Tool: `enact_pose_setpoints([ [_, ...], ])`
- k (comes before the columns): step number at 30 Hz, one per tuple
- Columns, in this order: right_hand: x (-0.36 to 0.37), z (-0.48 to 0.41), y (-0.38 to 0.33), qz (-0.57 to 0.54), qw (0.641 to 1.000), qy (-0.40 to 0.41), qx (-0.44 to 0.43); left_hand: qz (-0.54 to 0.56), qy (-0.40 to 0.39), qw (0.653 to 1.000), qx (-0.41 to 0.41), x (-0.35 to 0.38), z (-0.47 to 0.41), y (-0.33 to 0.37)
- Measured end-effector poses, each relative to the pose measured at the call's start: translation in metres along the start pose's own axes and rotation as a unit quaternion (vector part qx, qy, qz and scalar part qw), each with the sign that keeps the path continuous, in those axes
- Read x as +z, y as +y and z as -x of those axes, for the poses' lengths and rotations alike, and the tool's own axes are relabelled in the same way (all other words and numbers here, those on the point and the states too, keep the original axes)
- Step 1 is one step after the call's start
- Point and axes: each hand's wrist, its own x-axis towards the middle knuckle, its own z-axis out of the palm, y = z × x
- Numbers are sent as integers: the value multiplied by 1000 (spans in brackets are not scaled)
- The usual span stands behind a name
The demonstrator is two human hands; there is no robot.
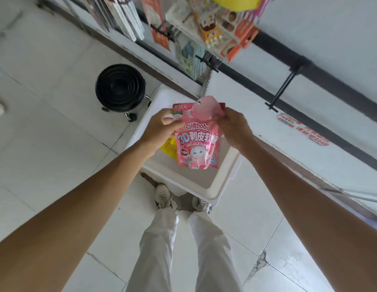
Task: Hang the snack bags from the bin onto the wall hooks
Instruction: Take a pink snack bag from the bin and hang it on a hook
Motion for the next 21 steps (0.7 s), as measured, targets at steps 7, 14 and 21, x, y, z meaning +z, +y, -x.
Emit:
enact_pose_setpoints([
  [7, -56, 17, -64, -26, 999, -6, -23, -92, 63, 981, 157, -14, 26, 104],
  [14, -116, 48, -121, -63, 994, 23, -90, -178, 13, 947, 268, -20, 70, 179],
  [21, -159, 101, -178, -36, 978, 134, -156, -263, -39, 892, 366, -14, 123, 240],
])
